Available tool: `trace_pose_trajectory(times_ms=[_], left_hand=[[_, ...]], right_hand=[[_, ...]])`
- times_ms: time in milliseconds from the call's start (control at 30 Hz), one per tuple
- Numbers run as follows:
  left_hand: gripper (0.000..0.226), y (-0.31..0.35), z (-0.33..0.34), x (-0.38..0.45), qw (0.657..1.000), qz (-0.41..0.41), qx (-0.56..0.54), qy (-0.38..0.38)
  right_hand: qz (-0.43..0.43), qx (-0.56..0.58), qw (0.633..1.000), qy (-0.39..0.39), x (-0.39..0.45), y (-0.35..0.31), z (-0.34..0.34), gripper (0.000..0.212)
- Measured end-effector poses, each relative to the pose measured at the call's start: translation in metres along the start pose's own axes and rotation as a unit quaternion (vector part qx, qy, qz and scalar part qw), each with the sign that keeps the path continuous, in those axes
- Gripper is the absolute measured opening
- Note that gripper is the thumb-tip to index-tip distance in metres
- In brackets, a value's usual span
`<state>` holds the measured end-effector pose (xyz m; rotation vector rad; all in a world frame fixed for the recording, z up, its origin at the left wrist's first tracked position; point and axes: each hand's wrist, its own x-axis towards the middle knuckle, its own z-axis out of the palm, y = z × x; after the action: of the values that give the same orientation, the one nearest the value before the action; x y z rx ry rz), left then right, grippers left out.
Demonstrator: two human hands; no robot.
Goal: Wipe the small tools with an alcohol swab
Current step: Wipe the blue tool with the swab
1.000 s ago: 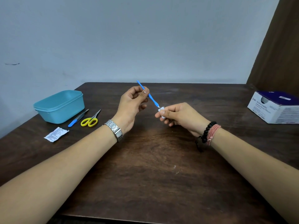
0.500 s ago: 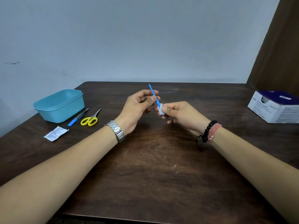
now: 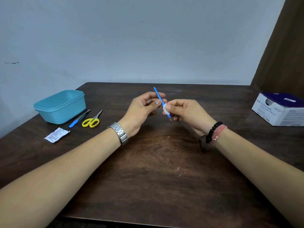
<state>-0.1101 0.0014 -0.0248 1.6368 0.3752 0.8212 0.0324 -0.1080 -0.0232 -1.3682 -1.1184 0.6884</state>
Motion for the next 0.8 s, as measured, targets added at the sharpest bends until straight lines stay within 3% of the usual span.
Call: trace_pose_trajectory(times_ms=[167, 567, 800], left_hand=[[0.018, 0.0011, -0.0041, 0.0024, 0.999, 0.005, -0.022, 0.024], [0.012, -0.0001, 0.0007, -0.0001, 0.999, 0.018, 0.048, -0.003], [0.005, 0.0000, -0.0022, 0.0015, 0.999, -0.003, 0.020, 0.048]], right_hand=[[0.018, -0.035, 0.998, -0.052, 0.0013, 0.0047, 0.0025, 0.010], [-0.028, -0.130, 0.991, -0.030, -0.0006, 0.0041, 0.0053, 0.020], [-0.051, -0.180, 0.982, -0.033, -0.0024, 0.0037, 0.0060, 0.020]])
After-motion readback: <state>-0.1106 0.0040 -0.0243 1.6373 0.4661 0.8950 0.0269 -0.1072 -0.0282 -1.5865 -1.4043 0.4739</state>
